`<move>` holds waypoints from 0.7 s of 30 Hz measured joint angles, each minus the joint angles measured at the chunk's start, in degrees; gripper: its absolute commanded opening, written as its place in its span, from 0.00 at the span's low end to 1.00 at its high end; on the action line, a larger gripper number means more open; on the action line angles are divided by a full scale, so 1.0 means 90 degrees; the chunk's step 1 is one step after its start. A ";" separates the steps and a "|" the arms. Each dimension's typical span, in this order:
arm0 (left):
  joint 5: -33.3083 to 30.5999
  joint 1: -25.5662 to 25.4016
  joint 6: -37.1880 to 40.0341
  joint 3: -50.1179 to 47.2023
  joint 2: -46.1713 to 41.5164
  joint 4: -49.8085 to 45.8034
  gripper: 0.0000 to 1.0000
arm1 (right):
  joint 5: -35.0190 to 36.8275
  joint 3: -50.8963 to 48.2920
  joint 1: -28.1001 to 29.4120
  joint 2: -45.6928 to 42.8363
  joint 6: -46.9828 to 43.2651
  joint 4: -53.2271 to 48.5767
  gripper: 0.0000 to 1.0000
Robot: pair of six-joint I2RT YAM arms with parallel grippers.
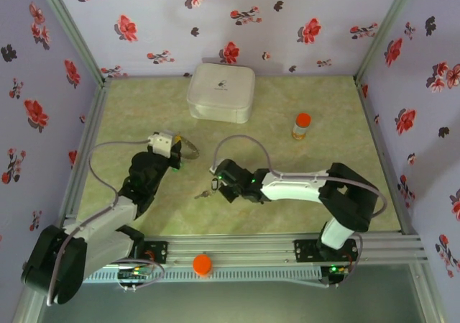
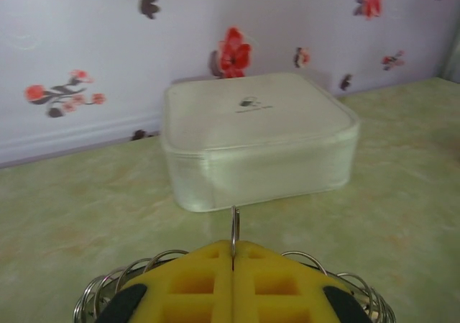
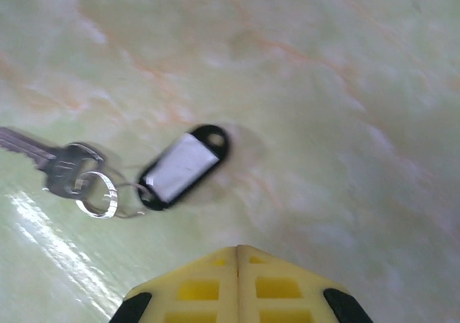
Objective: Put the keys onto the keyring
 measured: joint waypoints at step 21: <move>0.0036 0.0000 -0.0002 0.0070 -0.0233 0.0000 0.00 | -0.0617 0.2601 0.0459 0.1931 0.1880 -0.1457 0.53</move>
